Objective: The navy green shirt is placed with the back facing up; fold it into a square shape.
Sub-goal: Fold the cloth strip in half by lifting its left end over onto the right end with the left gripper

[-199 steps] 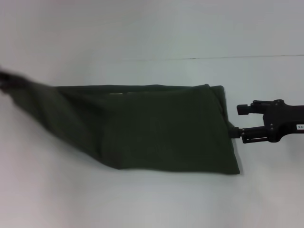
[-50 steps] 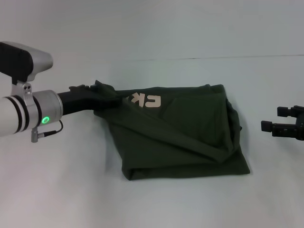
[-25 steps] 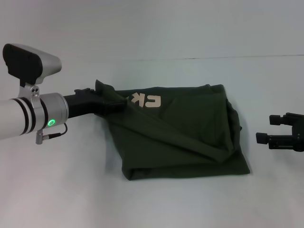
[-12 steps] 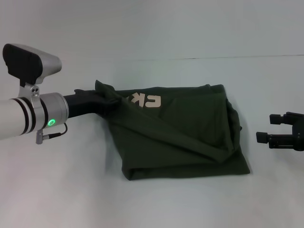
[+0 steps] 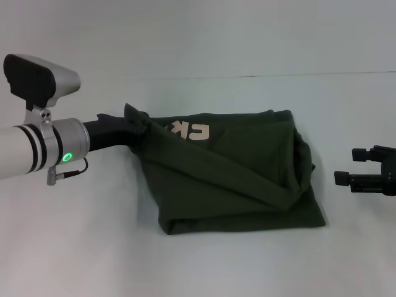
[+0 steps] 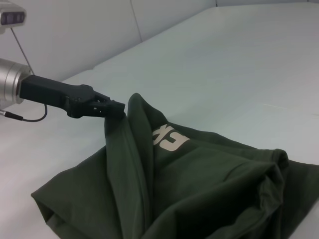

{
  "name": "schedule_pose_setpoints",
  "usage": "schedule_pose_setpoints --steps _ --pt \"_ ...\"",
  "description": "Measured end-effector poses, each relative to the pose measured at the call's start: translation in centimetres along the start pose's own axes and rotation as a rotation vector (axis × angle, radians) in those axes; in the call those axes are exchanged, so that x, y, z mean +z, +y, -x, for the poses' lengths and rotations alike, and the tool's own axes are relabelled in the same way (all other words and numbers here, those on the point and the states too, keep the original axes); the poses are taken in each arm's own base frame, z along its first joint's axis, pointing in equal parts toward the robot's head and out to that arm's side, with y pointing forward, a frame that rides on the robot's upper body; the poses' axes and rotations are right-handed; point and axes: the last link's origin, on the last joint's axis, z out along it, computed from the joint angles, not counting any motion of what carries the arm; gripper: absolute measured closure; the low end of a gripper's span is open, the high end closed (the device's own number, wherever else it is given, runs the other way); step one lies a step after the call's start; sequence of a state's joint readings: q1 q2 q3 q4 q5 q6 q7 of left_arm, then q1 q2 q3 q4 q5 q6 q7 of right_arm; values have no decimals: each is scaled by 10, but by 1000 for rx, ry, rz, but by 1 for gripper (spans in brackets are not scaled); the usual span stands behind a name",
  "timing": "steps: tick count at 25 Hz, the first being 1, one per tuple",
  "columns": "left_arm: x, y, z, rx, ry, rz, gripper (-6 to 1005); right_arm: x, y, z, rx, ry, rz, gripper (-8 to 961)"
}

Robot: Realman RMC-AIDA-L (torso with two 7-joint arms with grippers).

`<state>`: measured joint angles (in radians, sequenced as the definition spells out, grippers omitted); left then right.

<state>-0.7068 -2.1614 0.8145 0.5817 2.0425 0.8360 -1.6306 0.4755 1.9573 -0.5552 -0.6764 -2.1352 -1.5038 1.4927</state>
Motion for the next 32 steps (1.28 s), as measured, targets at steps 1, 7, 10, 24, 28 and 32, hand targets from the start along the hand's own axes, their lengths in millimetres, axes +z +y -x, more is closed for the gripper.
schedule_pose_setpoints --steps 1,7,10,24,28,32 --pt "0 0 0 0 0 0 860 0 0 0 1 0 0 34" --pt "0 1 -2 5 3 7 926 -1 -1 1 3 -1 -3 33" --pt "-1 2 -5 10 12 17 938 -1 -1 1 4 -2 -4 33" --pt "18 56 -93 101 170 248 938 -5 -5 -2 23 -24 -43 33" --pt "37 79 -115 132 164 268 934 -6 -7 -8 43 -21 -65 33" --pt "58 105 -126 172 142 266 919 -9 -7 -12 59 -26 -80 33"
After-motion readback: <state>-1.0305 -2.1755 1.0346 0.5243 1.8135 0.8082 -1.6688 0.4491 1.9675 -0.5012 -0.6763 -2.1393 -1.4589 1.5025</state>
